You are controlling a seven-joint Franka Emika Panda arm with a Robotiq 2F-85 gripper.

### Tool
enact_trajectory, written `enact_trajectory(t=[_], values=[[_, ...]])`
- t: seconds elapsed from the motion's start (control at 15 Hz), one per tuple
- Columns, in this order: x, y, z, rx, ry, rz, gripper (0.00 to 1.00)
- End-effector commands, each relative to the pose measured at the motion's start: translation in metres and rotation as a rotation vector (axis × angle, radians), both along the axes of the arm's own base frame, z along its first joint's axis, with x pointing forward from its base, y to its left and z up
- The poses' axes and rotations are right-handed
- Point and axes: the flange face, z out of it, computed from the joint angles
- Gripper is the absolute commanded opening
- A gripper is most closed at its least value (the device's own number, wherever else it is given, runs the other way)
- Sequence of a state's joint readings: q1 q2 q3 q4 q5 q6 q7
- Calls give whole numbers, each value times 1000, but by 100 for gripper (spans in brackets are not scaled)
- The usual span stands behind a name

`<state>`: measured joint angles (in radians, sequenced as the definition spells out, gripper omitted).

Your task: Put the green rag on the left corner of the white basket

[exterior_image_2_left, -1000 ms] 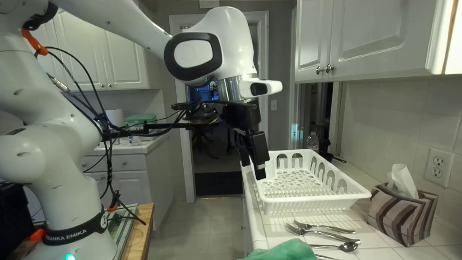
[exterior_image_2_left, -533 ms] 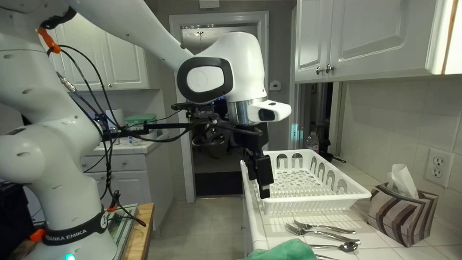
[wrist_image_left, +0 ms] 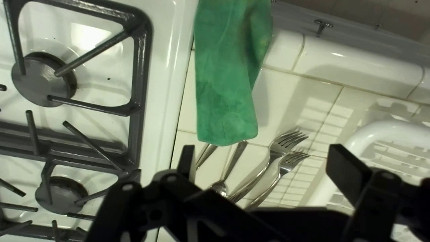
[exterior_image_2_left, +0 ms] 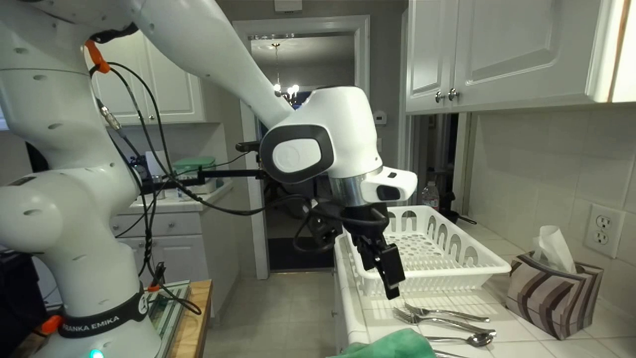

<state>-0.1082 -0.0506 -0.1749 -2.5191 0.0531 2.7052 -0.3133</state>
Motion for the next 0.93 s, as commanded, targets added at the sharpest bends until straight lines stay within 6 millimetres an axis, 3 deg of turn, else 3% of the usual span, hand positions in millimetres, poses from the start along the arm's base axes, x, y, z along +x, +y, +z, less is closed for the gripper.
enact_trajectory(t=[0.0, 0.27, 0.33, 0.87], values=[[12, -2, -18, 54, -32, 17, 100], [21, -6, -39, 62, -32, 20, 100], [11, -3, -29, 65, -23, 18, 100], [22, -3, -52, 57, -4, -67, 100]])
